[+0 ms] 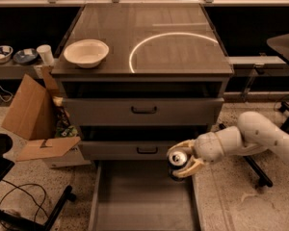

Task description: Pick pepsi can from bottom drawer and place on counter

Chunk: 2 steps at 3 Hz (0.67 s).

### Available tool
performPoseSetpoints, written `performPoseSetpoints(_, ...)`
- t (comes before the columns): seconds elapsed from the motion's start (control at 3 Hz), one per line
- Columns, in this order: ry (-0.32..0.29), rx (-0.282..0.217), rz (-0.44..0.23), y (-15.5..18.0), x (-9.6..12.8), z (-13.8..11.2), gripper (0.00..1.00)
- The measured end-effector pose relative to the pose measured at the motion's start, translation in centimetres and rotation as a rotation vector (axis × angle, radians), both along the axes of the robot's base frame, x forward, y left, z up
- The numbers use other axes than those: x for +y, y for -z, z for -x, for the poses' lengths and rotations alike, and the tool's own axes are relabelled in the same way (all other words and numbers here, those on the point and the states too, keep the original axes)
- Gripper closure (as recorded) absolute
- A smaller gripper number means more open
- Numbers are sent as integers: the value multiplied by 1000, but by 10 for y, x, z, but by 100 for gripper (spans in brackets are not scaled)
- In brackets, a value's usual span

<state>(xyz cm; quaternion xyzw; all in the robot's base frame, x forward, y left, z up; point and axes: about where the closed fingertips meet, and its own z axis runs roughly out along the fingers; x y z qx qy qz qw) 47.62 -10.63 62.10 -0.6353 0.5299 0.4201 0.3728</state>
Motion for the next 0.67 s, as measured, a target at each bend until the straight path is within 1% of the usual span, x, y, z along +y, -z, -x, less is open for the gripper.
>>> performPoseSetpoints(0.33, 55, 26, 16, -50, -13, -18, 100)
performPoseSetpoints(0.67, 55, 26, 16, -50, -13, -18, 100)
